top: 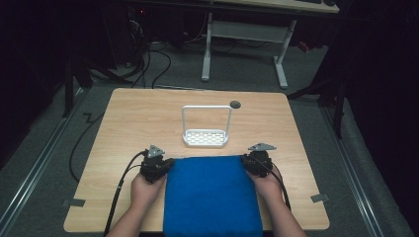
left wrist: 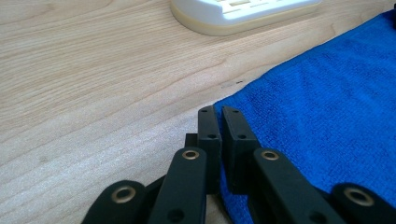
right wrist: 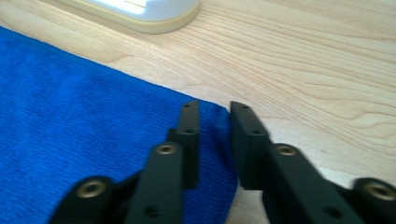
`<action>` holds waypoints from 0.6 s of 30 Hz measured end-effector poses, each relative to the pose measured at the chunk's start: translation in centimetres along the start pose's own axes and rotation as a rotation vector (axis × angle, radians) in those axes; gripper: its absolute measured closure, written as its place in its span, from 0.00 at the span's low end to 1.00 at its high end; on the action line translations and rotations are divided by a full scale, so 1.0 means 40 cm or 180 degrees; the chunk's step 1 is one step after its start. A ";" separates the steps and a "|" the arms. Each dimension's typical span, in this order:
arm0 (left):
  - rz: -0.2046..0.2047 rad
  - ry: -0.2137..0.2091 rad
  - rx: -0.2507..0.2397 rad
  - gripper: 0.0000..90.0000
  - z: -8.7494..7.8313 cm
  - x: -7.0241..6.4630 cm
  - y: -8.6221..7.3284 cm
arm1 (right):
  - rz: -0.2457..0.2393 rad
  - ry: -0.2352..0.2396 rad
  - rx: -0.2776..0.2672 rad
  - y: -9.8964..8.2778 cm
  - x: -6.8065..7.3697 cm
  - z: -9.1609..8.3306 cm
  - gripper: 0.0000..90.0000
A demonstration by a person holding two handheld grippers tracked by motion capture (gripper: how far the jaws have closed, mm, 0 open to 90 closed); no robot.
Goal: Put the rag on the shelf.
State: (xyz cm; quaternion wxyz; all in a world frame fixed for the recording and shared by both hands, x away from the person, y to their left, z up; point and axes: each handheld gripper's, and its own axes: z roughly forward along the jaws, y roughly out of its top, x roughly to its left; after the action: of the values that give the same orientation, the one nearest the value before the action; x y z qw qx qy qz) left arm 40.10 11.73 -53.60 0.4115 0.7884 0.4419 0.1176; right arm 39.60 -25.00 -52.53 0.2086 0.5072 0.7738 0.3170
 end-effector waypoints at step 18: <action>0.0043 -0.0033 -0.0511 0.97 -0.051 -0.007 -0.006 | -0.0022 0.0117 -0.0450 -0.029 0.024 -0.049 0.98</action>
State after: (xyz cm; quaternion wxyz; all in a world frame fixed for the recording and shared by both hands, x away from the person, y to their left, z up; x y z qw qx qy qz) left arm 38.66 12.69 -52.44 0.4749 0.7564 0.4236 0.1513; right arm 37.21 -25.01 -51.97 0.2307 0.4827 0.7549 0.3794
